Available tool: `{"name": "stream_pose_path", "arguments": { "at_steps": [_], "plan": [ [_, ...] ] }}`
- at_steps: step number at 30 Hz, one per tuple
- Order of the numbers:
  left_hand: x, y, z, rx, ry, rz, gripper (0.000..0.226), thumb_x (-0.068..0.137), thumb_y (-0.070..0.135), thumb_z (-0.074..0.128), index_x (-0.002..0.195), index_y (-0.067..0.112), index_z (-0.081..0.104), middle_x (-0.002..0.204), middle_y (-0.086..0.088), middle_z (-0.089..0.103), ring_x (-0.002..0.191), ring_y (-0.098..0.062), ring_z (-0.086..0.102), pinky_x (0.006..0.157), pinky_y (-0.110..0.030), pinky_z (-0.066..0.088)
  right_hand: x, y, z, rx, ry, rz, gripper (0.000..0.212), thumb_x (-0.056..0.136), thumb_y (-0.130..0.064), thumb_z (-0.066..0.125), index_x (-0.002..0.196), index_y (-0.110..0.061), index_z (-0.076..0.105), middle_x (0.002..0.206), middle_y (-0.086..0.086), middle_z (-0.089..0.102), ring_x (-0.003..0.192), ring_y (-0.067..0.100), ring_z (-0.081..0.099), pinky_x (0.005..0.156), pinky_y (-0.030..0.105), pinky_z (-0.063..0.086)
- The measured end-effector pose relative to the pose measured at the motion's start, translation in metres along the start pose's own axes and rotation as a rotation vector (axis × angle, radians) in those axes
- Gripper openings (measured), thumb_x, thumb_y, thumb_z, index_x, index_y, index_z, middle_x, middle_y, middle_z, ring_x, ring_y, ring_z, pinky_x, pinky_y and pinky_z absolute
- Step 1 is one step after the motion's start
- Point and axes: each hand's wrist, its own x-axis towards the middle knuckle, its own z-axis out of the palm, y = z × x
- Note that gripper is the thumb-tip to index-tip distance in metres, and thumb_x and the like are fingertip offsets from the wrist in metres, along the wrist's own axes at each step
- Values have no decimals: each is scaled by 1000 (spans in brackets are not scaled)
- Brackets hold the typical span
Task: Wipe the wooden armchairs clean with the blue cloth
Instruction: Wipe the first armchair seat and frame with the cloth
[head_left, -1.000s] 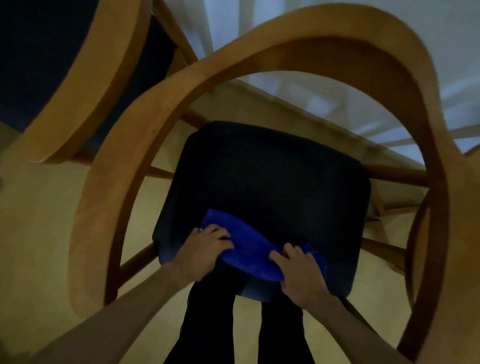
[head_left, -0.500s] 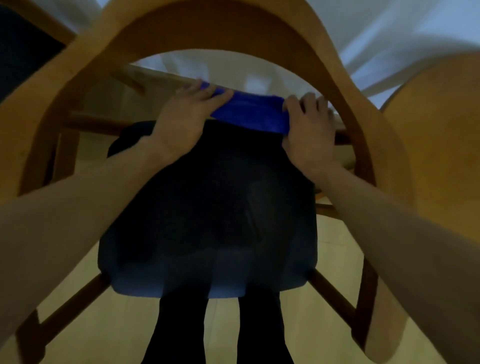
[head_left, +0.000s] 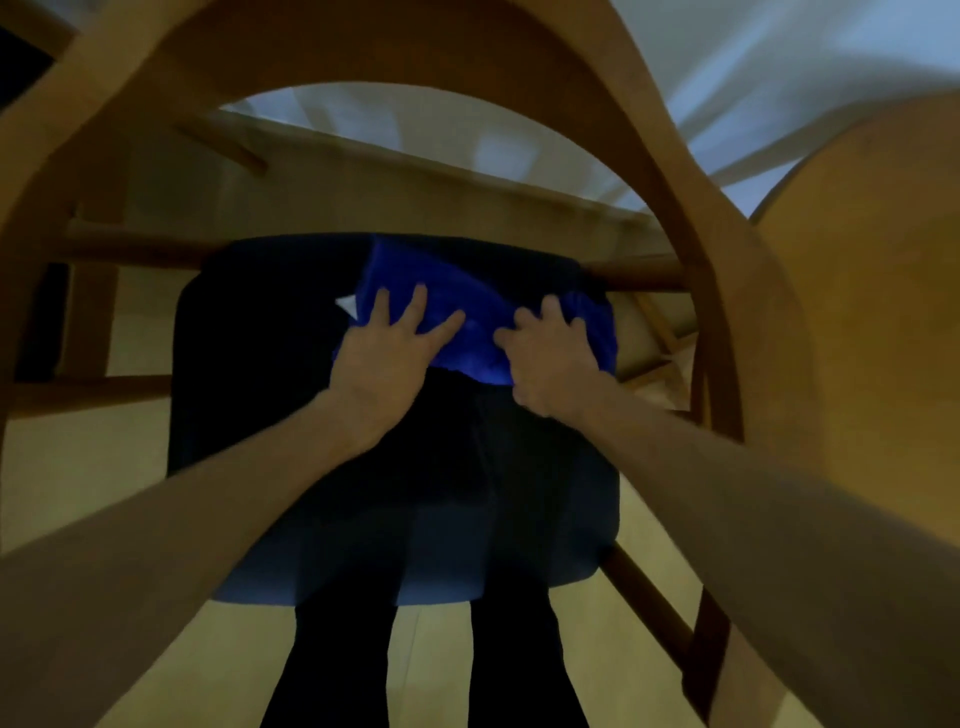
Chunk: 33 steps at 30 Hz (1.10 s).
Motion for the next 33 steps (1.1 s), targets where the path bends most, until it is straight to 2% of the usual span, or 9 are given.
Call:
{"name": "stream_pose_path", "arguments": {
  "at_steps": [9,12,15,18,20,23,27,30,33],
  "plan": [
    [-88,59,49,-44,-207,14,68,101,22,34,151,36,-11,161,-15,-7,142,-49,10,90,-46,49,-79,-28,60,56,-356,-39,69,82,-34,69,142,-31,35,145,3,32,139,39,16,109,60,27],
    [-86,56,49,-74,-157,10,67,99,27,39,150,40,-2,161,-10,4,139,-43,20,100,-51,36,-78,-15,42,166,-378,-3,55,81,-31,66,131,-33,43,130,-1,43,126,31,31,103,52,37],
    [-72,48,37,-67,-30,22,64,93,29,45,149,39,15,151,-7,27,129,-32,32,104,-49,21,-68,2,6,197,-98,73,45,75,-28,70,111,-33,44,119,-1,43,118,28,37,96,47,41],
    [-32,44,2,-355,125,-58,56,92,15,44,147,28,35,138,-6,46,124,-26,44,106,-42,33,-48,17,-30,80,324,111,51,74,-19,68,120,-26,46,127,6,44,118,33,38,94,49,41],
    [-1,39,-29,-599,245,-139,61,89,-2,45,145,21,41,144,-11,44,129,-27,45,108,-42,37,-31,23,-48,66,564,74,43,78,-10,53,120,-18,52,129,10,49,121,38,38,96,52,40],
    [39,22,-66,-598,443,-147,67,86,-10,45,145,21,40,152,-11,37,140,-29,33,115,-46,30,-5,35,-64,105,742,58,43,82,-5,38,120,-12,57,129,11,57,126,42,39,100,56,35],
    [74,10,-77,-398,334,-17,70,90,-7,46,148,28,32,157,-7,26,145,-33,17,116,-53,21,32,49,-54,33,456,24,44,94,-6,45,136,-15,46,136,6,55,137,34,36,111,49,31],
    [74,26,-52,-320,128,23,75,91,-4,45,152,32,21,162,-5,8,147,-35,7,117,-54,17,33,55,-26,-110,262,6,55,99,-15,44,152,-15,27,157,10,32,142,33,32,114,46,32],
    [57,39,-34,-352,126,2,68,94,4,40,152,32,19,162,-5,7,147,-37,1,117,-55,8,15,56,-10,-190,209,18,63,102,-20,41,156,-12,11,163,14,11,144,40,25,113,46,35]
  ]
}}
